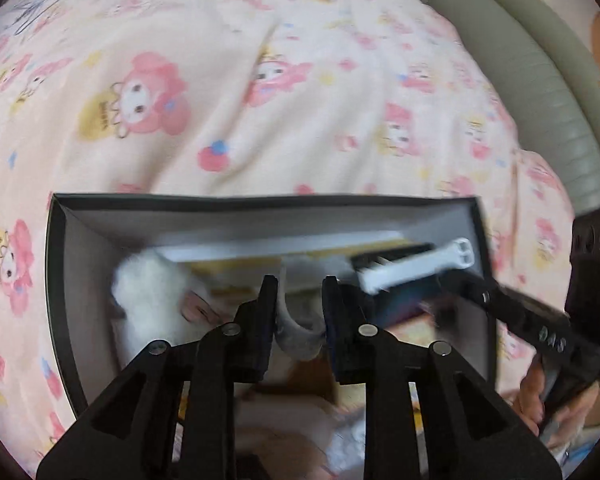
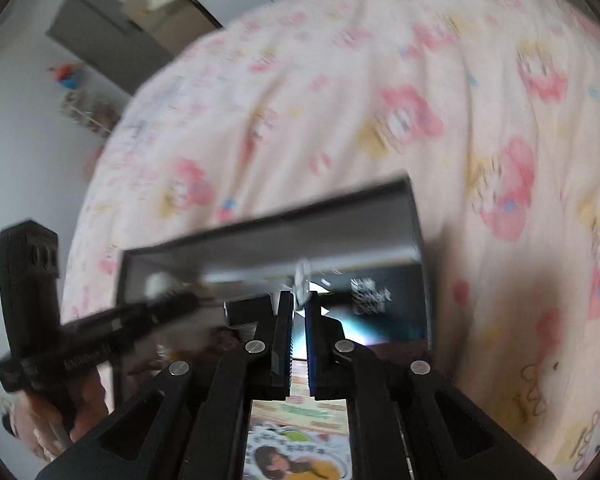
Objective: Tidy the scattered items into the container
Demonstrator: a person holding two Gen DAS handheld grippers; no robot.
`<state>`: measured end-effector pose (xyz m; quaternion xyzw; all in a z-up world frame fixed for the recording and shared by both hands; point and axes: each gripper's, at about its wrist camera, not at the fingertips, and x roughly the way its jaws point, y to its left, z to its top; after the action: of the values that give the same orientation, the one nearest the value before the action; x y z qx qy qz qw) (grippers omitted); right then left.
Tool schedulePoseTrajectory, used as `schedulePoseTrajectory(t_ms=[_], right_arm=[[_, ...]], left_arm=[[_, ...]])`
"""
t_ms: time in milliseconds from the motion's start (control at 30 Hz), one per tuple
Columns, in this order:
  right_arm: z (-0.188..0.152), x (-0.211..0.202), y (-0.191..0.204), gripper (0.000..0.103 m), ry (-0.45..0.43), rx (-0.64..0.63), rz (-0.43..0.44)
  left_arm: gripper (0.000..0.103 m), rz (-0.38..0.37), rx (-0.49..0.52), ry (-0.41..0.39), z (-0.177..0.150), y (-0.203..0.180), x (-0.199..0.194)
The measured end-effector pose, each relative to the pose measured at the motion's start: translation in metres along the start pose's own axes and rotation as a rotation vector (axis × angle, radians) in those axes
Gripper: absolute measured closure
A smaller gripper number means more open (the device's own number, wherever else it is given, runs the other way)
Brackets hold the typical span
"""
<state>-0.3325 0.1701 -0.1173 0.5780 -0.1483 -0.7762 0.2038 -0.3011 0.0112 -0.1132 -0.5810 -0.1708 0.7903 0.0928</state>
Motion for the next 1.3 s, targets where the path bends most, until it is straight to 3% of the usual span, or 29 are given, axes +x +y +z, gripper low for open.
schedulePoseTrajectory(t_ms=[33, 100, 167, 300, 500, 567, 667, 733, 900, 1033, 1167, 1300], right_arm=[[-0.001, 0.004, -0.001, 0.101, 0.004, -0.007, 0.004], [-0.003, 0.003, 0.004, 0.100, -0.014, -0.044, -0.014], [-0.005, -0.006, 0.014, 0.096, -0.087, -0.101, -0.065], [-0.011, -0.021, 0.033, 0.096, -0.215, -0.217, -0.119], [-0.022, -0.002, 0.036, 0.096, -0.049, -0.211, -0.067], [-0.026, 0.008, 0.036, 0.096, -0.001, -0.219, -0.092], [-0.029, 0.019, 0.033, 0.096, 0.046, -0.204, -0.109], [-0.028, 0.023, 0.029, 0.096, 0.055, -0.196, -0.130], [-0.022, 0.027, 0.019, 0.096, 0.076, -0.162, -0.142], [-0.016, 0.027, 0.016, 0.096, 0.078, -0.149, -0.137], [-0.012, 0.029, 0.017, 0.096, 0.095, -0.154, -0.157], [-0.006, 0.044, 0.019, 0.096, 0.154, -0.154, -0.158]], left_arm=[[0.070, -0.016, -0.015, -0.010, -0.001, 0.005, -0.001], [0.069, -0.057, -0.048, -0.047, -0.001, 0.014, -0.008], [0.069, -0.076, -0.058, -0.104, -0.003, 0.018, -0.020], [0.069, -0.041, -0.022, -0.225, -0.011, 0.014, -0.045], [0.072, -0.023, 0.059, -0.160, -0.015, -0.003, -0.029], [0.078, 0.025, 0.032, -0.196, -0.015, -0.003, -0.033], [0.078, 0.123, -0.015, -0.285, -0.016, 0.001, -0.045], [0.079, 0.126, -0.003, -0.310, -0.016, 0.004, -0.051], [0.079, -0.039, 0.046, -0.266, -0.019, -0.001, -0.047], [0.079, -0.016, 0.114, -0.188, -0.020, -0.017, -0.026], [0.079, 0.000, 0.082, -0.002, -0.017, -0.011, 0.015], [0.079, 0.017, 0.071, 0.032, -0.009, -0.009, 0.028]])
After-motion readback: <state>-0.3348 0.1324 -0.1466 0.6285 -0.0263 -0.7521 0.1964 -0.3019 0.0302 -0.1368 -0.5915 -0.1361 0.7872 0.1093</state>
